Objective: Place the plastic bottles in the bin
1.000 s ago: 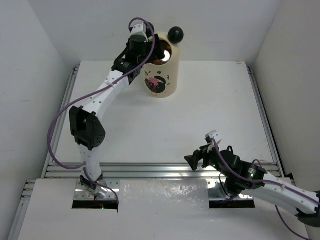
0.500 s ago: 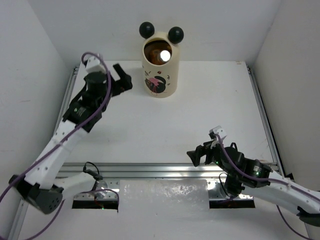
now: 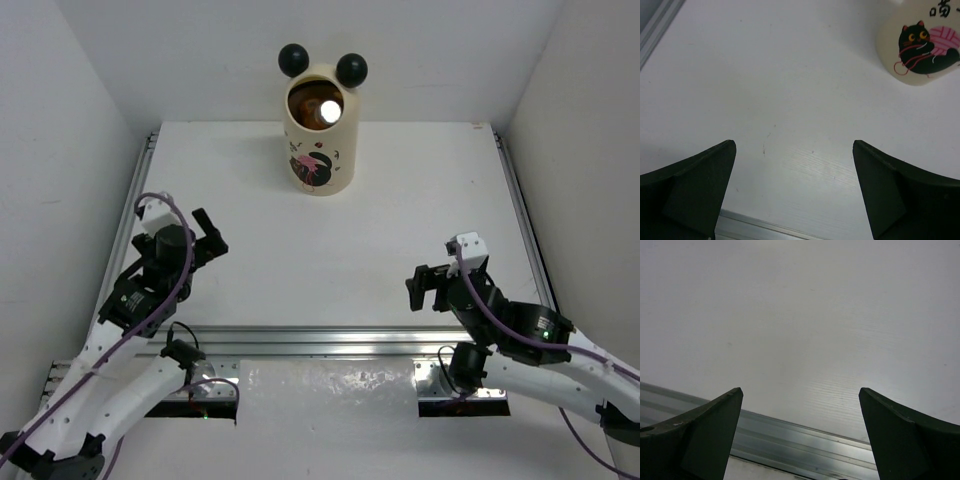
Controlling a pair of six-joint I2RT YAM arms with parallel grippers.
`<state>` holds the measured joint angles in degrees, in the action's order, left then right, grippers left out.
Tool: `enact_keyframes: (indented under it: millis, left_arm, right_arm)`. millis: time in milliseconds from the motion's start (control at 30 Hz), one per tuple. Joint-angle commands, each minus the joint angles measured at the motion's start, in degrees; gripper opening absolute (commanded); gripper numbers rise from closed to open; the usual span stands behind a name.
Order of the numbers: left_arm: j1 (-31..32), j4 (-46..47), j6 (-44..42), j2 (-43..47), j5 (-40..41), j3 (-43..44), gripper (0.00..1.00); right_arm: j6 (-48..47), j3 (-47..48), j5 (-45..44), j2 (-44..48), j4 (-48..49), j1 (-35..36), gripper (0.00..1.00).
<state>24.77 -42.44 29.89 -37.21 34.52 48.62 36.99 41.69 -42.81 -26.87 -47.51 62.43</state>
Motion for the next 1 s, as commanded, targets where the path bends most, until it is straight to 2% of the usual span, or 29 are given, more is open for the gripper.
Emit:
enact_keyframes:
  millis: [0,167,333,967]
  left_arm:
    - [0.1,2.18,0.96,3.8,4.41,-0.1,1.0]
    - [0.1,3.14,0.17,8.03,5.73,-1.95,1.0]
    - [0.1,6.57,-2.47,10.93,2.57,-4.59,1.0]
    - [0.1,7.54,-3.78,8.73,0.02,-4.94,1.0]
  right_arm:
    - [-0.08,1.81,-7.99,-0.9,-6.02,0.23,0.99]
    - [-3.24,0.76,-9.14,0.24,-5.14,0.23,0.99]
    - [-3.42,0.14,-8.7,0.77,-4.53,0.23,0.99]
    - [-4.21,-0.56,-7.47,1.3,-2.51,0.23,0.99]
